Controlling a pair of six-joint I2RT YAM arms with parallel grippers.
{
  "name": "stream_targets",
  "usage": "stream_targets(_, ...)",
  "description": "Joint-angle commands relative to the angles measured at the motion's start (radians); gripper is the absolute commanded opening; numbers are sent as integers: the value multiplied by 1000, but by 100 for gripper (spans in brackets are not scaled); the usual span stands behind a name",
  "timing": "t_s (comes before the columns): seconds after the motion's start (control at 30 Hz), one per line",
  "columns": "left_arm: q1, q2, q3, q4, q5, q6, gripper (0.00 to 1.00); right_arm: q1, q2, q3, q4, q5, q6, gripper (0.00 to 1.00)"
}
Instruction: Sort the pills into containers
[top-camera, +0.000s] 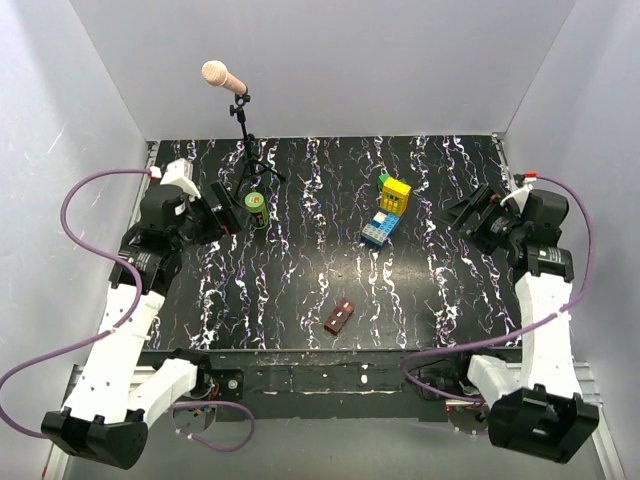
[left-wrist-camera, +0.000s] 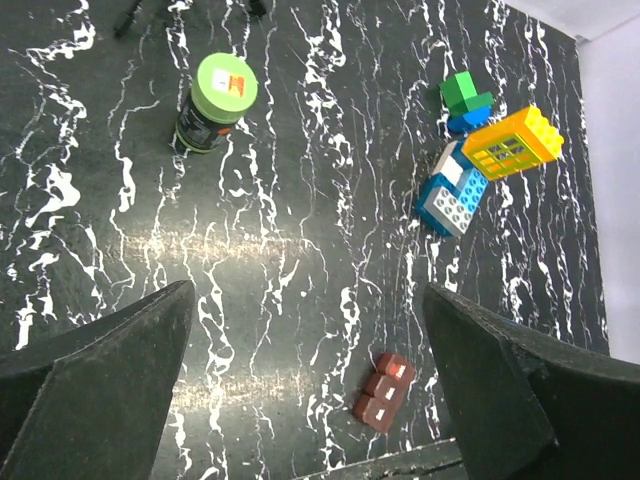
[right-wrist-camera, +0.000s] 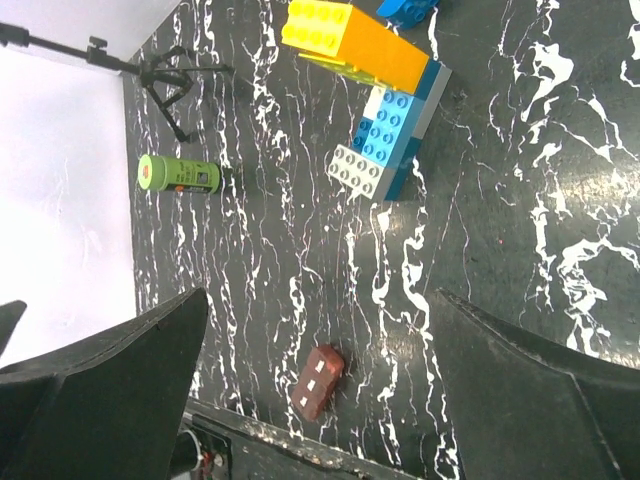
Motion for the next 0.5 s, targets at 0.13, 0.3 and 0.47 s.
stream_targets(0.13,0,73,83,-168,158,96,98,14,-124,67,-137,36,-92,98)
stream_targets(0.3,-51,105,91,-186,320,138,98,85,-69,110,-202,117,-119,98)
stream_targets(0.47,-320,218,65,-209,119,87,98,227,-23,133,-269,236,-130,98)
